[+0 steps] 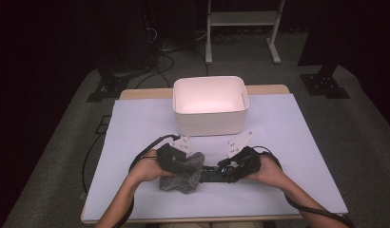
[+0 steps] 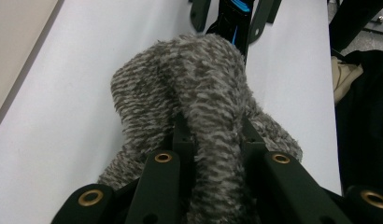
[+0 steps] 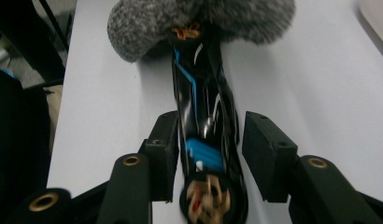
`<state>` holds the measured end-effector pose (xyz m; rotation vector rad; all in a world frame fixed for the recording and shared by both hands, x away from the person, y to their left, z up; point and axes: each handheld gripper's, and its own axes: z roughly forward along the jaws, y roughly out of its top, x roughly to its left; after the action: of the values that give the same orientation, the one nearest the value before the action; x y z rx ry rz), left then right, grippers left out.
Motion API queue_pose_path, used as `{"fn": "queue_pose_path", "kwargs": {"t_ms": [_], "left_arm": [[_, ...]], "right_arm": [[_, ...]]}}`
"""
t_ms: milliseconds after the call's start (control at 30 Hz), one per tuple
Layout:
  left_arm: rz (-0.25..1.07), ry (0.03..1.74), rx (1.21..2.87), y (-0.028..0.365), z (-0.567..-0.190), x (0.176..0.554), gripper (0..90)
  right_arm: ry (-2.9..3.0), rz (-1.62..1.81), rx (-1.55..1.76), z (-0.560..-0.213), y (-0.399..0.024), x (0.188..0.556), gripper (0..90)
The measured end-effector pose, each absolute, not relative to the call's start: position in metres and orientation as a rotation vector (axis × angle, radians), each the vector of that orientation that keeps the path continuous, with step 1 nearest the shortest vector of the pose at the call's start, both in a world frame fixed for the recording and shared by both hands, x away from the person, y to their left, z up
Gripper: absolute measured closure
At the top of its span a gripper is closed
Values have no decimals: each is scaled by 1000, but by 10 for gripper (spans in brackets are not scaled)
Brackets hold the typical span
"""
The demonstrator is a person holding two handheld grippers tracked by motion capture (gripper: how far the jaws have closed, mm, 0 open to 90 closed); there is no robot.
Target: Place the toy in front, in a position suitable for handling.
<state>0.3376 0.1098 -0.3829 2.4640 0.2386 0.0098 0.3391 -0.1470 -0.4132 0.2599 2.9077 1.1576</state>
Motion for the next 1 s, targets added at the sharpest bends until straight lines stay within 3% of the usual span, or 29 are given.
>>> {"fn": "queue_pose_path", "kwargs": {"t_ms": [633,1000], "left_arm": [[8,243,2432,116,-379,339,749],[128,273,2369,145,-330,338,749]], "right_arm": [[3040,800,69,-415,-78,347,562],[2905,1226,145,-404,-70,353,563]]}}
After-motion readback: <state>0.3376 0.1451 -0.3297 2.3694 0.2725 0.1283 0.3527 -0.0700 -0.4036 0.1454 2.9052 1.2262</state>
